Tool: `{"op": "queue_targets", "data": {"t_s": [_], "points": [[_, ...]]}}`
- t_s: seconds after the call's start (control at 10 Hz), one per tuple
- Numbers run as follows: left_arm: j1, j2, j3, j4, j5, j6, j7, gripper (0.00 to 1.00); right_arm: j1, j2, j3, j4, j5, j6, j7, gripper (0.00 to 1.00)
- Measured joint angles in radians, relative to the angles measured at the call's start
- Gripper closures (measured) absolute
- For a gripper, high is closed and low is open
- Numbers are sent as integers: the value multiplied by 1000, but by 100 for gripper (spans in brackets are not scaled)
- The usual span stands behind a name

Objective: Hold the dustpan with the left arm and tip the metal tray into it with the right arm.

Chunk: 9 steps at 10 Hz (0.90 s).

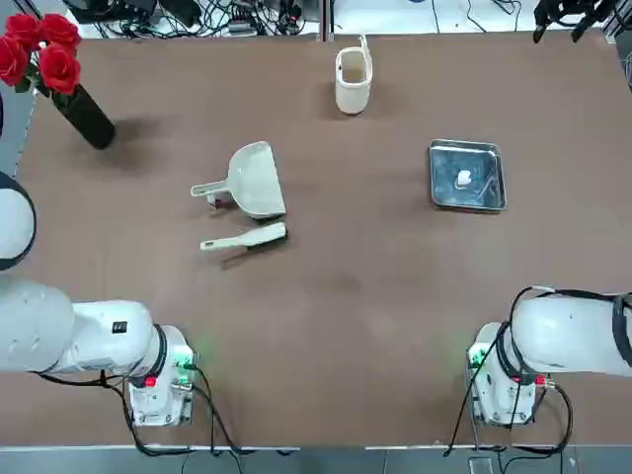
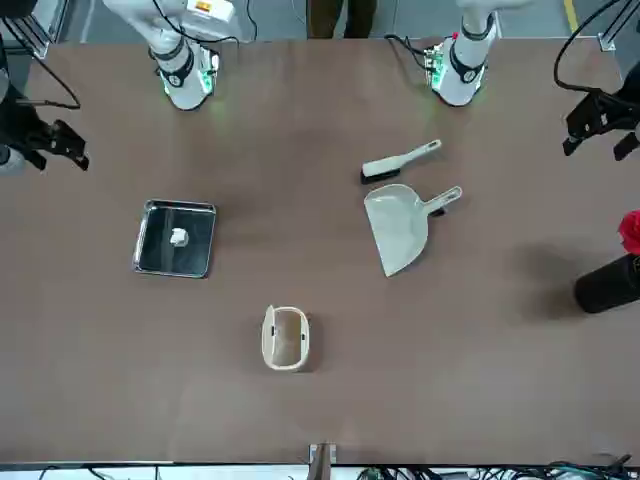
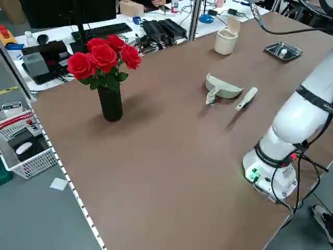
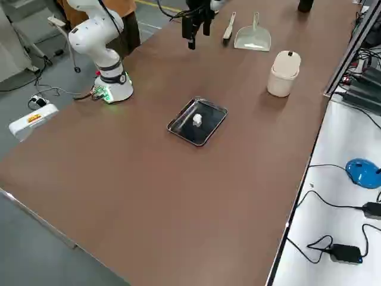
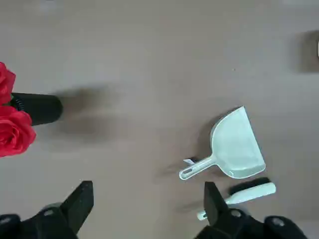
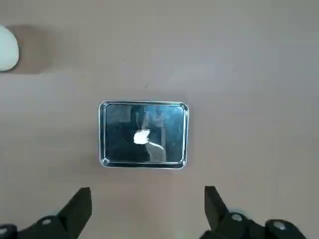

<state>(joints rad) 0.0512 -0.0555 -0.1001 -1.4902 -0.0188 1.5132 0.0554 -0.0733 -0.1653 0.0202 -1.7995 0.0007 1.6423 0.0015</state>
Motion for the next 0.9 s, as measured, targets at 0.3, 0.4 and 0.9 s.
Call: {"op": "queue_targets", "data": {"t_s": [0.3, 0.4, 0.9], "points": [[0, 0, 1, 1, 0, 0, -2, 2, -3, -3, -2, 0, 0, -25, 14, 0], [0, 0, 1, 6, 0, 0, -3, 2, -3, -4, -2, 0, 2, -28, 14, 0], [-3, 3, 1, 22, -69, -107, 16, 6, -13, 6, -77, -128, 66, 91, 9, 0]]}}
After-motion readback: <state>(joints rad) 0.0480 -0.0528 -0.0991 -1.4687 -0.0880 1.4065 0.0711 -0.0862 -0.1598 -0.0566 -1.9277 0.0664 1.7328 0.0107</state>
